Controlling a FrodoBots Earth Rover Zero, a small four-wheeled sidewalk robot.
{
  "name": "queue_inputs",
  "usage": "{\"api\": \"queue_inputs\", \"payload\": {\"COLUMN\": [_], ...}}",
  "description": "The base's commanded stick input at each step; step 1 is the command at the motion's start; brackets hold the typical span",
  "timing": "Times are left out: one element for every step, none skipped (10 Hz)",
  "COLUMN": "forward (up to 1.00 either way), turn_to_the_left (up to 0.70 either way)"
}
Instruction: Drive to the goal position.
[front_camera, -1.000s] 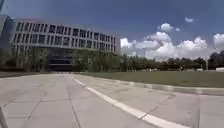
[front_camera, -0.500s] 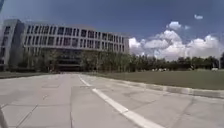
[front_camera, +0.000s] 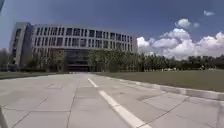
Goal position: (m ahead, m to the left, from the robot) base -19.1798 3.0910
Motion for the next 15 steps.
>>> {"api": "queue_inputs", "payload": {"forward": [1.0, 1.0, 1.0, 1.0, 1.0, 1.0, 1.0, 1.0, 1.0, 1.0, 1.0, 1.0, 1.0, 1.0, 1.0], "turn_to_the_left": [0.27, 0.27, 0.27, 0.27, 0.27, 0.27, 0.27, 0.27, 0.27, 0.27, 0.27, 0.27, 0.27, 0.27, 0.27]}}
